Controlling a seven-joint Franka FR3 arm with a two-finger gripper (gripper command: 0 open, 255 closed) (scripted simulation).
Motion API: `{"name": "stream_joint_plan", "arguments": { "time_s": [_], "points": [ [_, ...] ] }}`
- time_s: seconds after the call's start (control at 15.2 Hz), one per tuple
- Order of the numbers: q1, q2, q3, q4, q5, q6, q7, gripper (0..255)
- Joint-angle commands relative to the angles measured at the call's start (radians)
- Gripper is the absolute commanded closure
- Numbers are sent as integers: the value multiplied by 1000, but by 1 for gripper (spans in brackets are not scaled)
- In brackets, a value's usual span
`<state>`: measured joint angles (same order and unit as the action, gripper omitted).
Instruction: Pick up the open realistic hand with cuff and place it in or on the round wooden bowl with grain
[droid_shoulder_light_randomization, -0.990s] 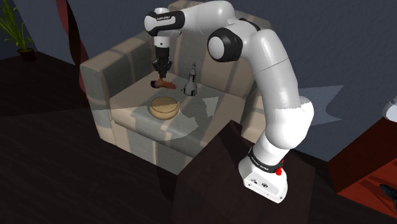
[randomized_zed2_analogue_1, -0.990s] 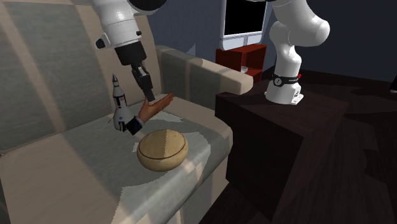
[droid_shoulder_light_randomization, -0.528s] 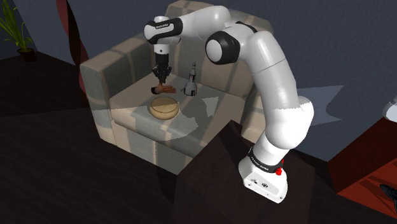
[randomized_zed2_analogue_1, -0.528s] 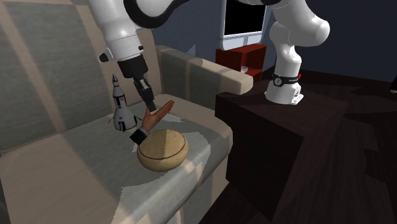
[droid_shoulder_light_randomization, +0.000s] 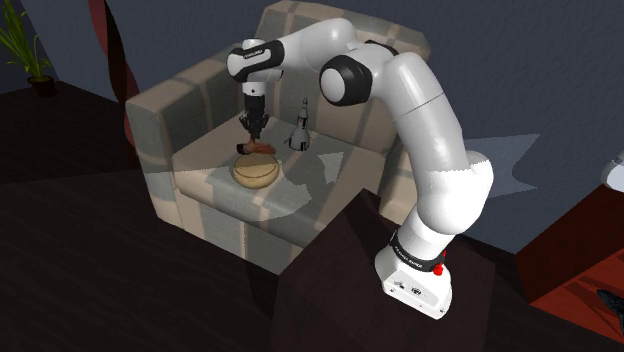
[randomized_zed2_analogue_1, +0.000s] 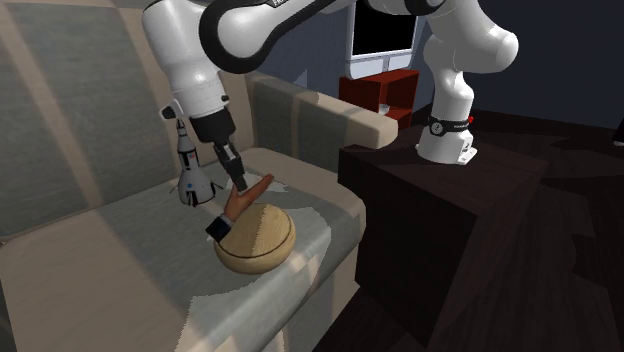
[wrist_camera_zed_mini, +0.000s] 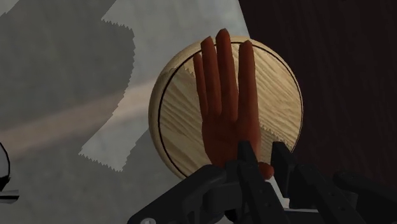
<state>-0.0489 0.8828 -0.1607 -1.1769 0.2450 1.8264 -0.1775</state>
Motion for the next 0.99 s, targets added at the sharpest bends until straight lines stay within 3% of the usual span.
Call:
{"name": "stream_joint_plan", "arguments": {
  "time_s": [0.0,0.33,0.4,0.73,0.92],
  "points": [
    [0,1,0,-4,0,6,-1,255],
    [0,1,0,-4,0,6,-1,255],
    [0,1,0,-4,0,6,-1,0],
    [0,1,0,-4,0,6,-1,0],
    [-12,-2,-3,91,-6,-91,9,0]
  ]
}}
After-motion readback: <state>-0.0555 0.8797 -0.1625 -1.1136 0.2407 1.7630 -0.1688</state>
